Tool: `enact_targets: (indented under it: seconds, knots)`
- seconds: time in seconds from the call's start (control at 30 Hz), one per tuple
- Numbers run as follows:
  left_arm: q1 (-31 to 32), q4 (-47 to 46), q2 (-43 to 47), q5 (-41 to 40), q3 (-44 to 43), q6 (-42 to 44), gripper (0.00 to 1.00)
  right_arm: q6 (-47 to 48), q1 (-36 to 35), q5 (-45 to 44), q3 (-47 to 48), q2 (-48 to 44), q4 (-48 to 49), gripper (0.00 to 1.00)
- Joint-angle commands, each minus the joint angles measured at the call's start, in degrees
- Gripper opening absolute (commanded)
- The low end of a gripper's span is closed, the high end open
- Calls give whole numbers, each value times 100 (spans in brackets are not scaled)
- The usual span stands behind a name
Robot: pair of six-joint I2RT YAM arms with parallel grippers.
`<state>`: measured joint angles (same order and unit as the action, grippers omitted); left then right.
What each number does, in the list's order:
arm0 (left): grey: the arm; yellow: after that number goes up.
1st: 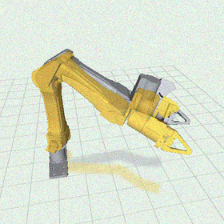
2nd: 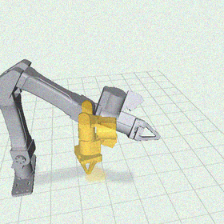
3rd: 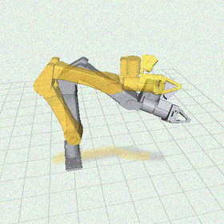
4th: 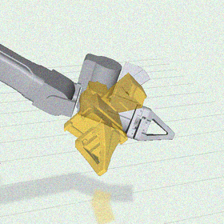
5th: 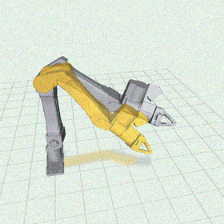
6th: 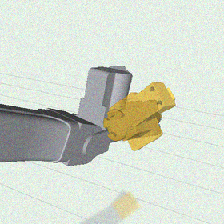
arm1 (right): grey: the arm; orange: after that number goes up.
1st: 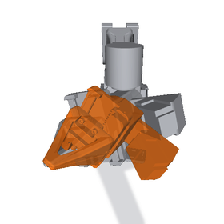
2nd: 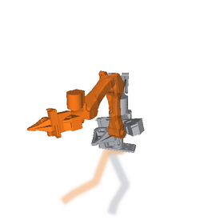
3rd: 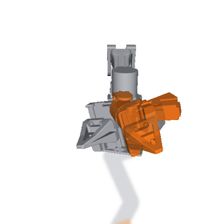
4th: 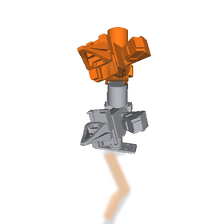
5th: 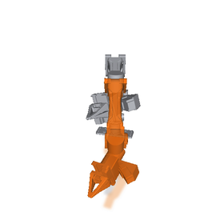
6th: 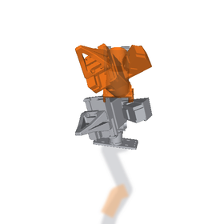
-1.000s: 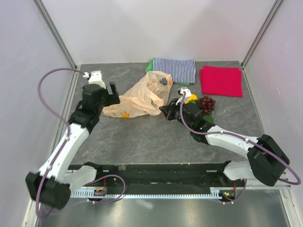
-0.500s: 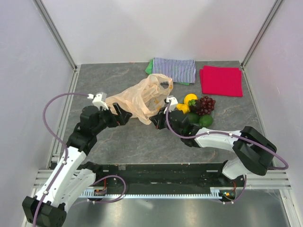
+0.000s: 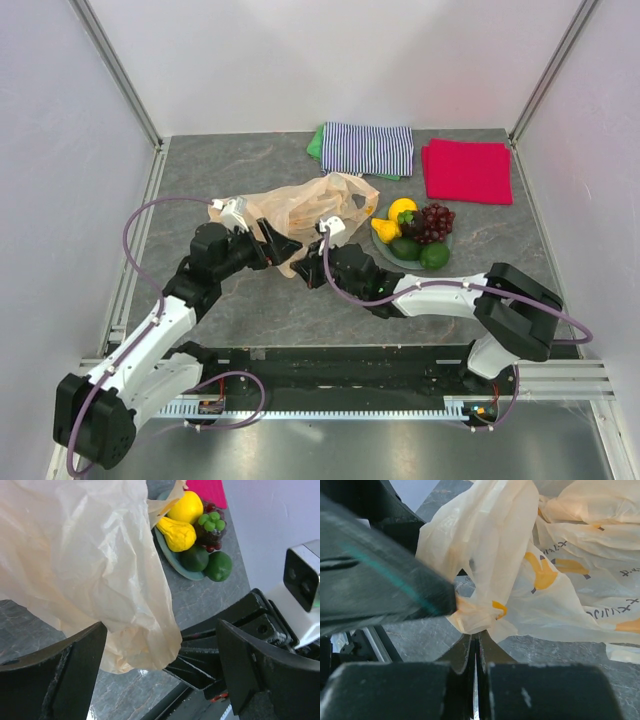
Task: Place the fruits into the plastic bag
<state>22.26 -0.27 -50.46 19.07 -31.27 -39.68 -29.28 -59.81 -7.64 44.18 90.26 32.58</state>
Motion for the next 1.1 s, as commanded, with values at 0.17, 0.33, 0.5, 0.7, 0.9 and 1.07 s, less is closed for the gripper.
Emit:
enact_targets:
  seconds: [0.17,0.33,0.5,0.7,0.9,1.07]
  knots:
    - [15,-9,-8,-728,51,136,5,256,-127,61,179,45,231,26]
    - [-11,781,176,-1134,-160,654,2,914,-110,-500,73,-876,-470,74]
    - [-108,1450,212,-1151,-511,1155,2,1793,486,-1109,310,-1773,-1850,97]
    - [-196,1943,326,-1230,-758,1472,1,2137,1603,-854,626,-1452,-2774,98]
    - [-231,2276,484,-1309,-934,1604,2,2321,1955,-1266,1180,-345,-3117,98]
    - [-257,2558,686,-1467,-1083,1718,1,2242,2131,-1521,1689,123,-3231,98]
